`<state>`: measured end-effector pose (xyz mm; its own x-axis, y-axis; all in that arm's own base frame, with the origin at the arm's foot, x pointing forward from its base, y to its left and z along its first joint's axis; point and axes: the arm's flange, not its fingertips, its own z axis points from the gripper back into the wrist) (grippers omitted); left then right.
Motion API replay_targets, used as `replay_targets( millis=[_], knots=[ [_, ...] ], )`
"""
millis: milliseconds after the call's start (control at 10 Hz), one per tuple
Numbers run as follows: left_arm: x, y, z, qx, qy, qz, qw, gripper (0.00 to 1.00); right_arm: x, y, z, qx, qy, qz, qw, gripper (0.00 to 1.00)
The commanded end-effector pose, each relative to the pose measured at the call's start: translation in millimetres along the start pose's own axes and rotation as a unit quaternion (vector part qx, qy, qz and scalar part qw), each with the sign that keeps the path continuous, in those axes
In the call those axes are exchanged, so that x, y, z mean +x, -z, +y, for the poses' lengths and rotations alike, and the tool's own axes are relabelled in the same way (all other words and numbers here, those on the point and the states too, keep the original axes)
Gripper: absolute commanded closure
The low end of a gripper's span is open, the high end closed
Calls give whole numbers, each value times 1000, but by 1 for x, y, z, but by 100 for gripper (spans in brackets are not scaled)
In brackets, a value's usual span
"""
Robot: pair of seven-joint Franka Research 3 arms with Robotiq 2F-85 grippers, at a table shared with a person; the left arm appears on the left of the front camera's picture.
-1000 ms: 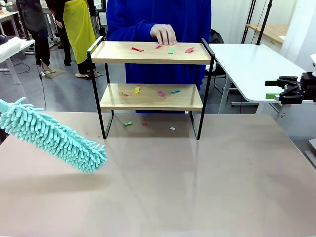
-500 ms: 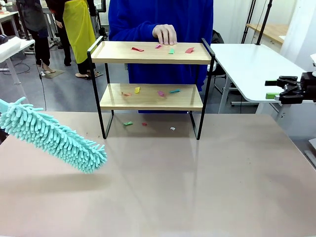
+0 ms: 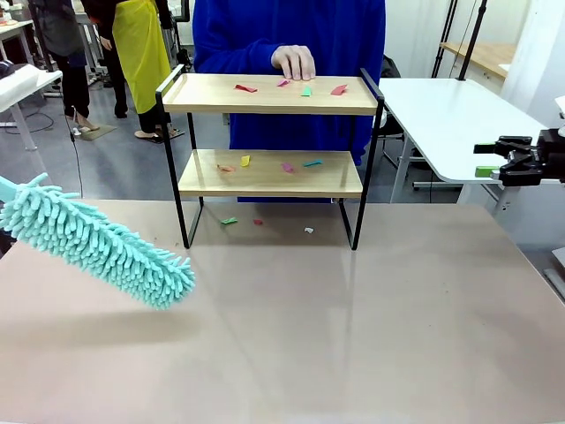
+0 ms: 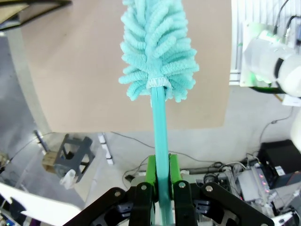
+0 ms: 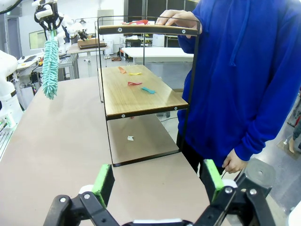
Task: Clean the shelf.
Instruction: Clean the specific section of the Shelf indicated by the human with the Duster.
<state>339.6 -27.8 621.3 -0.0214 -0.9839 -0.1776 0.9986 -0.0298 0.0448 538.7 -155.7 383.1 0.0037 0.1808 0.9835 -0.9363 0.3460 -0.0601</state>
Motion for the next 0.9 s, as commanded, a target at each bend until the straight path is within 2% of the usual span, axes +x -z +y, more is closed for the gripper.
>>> replay_targets(
  millis=[0,100,300,400,600,800],
  knots=[
    [17,-31,-13,-4,-8,-43,999,87,3,1,1,2,-3,0,1000,0],
    [35,-52,-27,-31,-9,-97,995,87,3,1,1,2,-3,0,1000,0],
    [75,-98,-49,-38,-30,-132,990,87,3,1,1,2,-3,0,1000,0],
    [88,-120,-62,-51,-51,-169,983,87,3,1,1,2,-3,0,1000,0],
    [126,-168,-77,-79,-119,-253,957,87,3,1,1,2,-3,0,1000,0],
    [171,-191,-84,-76,-233,-296,923,87,3,1,1,2,-3,0,1000,0]
  ],
)
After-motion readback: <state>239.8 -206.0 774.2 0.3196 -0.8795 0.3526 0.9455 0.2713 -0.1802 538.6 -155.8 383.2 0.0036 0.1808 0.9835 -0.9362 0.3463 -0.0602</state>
